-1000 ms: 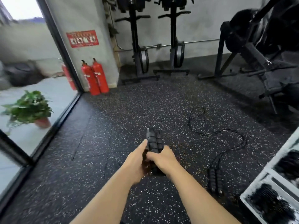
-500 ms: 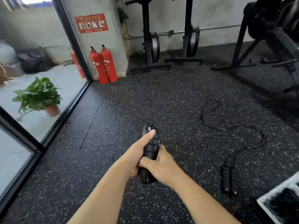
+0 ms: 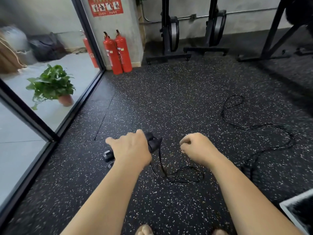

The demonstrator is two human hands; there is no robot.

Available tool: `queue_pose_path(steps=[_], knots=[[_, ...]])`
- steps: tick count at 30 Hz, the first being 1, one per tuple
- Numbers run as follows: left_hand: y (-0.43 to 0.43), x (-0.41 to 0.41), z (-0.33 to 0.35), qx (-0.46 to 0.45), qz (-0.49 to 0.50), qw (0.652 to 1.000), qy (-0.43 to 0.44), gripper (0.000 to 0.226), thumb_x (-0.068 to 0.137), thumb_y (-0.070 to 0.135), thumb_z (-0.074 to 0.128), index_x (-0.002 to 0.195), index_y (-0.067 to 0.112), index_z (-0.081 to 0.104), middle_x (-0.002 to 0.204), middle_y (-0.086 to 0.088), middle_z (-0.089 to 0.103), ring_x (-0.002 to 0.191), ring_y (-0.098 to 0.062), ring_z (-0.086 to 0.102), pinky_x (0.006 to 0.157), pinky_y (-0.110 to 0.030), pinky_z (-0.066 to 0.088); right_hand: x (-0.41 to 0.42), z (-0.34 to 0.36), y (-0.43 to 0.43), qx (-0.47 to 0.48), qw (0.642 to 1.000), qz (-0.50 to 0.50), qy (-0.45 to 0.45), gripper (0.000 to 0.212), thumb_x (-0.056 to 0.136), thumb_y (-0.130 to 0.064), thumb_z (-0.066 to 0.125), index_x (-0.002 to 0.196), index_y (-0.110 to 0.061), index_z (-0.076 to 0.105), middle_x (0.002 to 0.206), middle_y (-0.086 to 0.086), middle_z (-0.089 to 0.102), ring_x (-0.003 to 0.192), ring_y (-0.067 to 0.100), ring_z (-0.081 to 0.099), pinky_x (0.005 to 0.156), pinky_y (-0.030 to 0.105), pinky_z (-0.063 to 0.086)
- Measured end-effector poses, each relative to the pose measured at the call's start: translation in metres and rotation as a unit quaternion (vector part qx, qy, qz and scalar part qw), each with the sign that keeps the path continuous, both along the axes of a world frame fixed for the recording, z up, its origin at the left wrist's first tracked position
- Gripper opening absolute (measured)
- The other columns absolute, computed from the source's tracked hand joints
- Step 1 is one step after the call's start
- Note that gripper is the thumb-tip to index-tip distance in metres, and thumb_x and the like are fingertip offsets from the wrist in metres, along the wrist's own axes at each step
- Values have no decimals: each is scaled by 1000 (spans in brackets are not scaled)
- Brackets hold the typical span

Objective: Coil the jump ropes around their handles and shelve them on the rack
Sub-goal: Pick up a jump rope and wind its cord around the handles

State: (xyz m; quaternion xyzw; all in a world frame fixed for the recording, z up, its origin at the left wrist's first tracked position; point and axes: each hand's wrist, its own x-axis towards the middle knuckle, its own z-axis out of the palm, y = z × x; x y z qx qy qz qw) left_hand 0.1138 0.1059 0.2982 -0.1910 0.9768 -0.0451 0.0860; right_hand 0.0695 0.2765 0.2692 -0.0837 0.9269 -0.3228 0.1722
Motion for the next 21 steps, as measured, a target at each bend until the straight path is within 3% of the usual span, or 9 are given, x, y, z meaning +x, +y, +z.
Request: queue_pose_path(steps=[4, 6, 9, 11, 12, 15, 17, 19, 21], knots=[[-3, 7, 8, -37, -9, 999, 34, 39, 74, 22, 67, 102, 25, 40, 85, 6, 53, 90, -24, 58, 106, -59, 23, -1, 0, -7, -49, 998, -21, 43, 32, 96, -12, 41, 115, -19, 65, 96, -5, 68, 62, 11, 56, 67, 32, 51], [-8, 10, 13, -1, -19, 998, 63, 43, 74, 28, 70, 106, 27, 41, 87, 8, 55, 88, -22, 57, 104, -56, 22, -1, 1, -11, -103, 992, -35, 61, 34, 99, -12, 40, 124, -20, 60, 111, -5, 66, 83, 12, 63, 79, 32, 53], [-19, 12, 20, 169, -22, 980, 101, 50, 70, 42, 77, 107, 34, 45, 88, 14, 59, 86, -19, 59, 102, -50, 31, -1, 4, -18, -185, 979, -40, 76, 42, 100, -8, 37, 139, -19, 47, 135, -3, 54, 119, 11, 51, 102, 28, 42], [-23, 14, 29, 355, -1, 925, 132, 49, 63, 41, 83, 100, 35, 51, 85, 10, 62, 76, -20, 61, 90, -49, 49, -2, 5, -22, -209, 973, -38, 90, 46, 100, -8, 37, 145, -19, 39, 144, -2, 47, 130, 12, 43, 110, 30, 35], [-25, 15, 33, 401, -1, 904, 146, 47, 62, 38, 84, 96, 35, 52, 83, 8, 63, 70, -20, 61, 82, -50, 54, -2, 6, -24, -219, 970, -39, 96, 48, 101, -9, 38, 147, -20, 35, 147, -3, 43, 134, 12, 39, 113, 32, 32], [-23, 16, 39, 333, -31, 930, 151, 48, 58, 43, 81, 95, 39, 52, 82, 13, 63, 75, -18, 62, 90, -49, 49, -3, 7, -25, -253, 961, -23, 105, 57, 100, -14, 43, 152, -27, 22, 153, -7, 32, 141, 10, 27, 117, 38, 25], [-17, 17, 40, 275, -52, 949, 147, 46, 65, 38, 79, 101, 39, 50, 82, 17, 61, 80, -12, 58, 92, -39, 38, -3, 9, -27, -263, 958, 5, 114, 60, 98, -16, 48, 151, -29, 22, 150, -7, 33, 138, 7, 26, 115, 36, 25], [-12, 16, 43, 238, -66, 957, 149, 44, 69, 36, 76, 104, 40, 48, 80, 17, 60, 77, -4, 54, 85, -36, 29, -4, 9, -29, -243, 959, 34, 140, 46, 98, -15, 49, 142, -26, 38, 136, -6, 44, 129, 8, 31, 109, 33, 31], [-13, 15, 45, 209, -61, 962, 163, 44, 71, 37, 75, 105, 39, 47, 79, 17, 59, 74, 1, 49, 82, -36, 26, -5, 5, -31, -199, 964, 53, 166, 18, 100, -16, 44, 114, -22, 54, 109, -9, 52, 113, 12, 40, 95, 35, 40]])
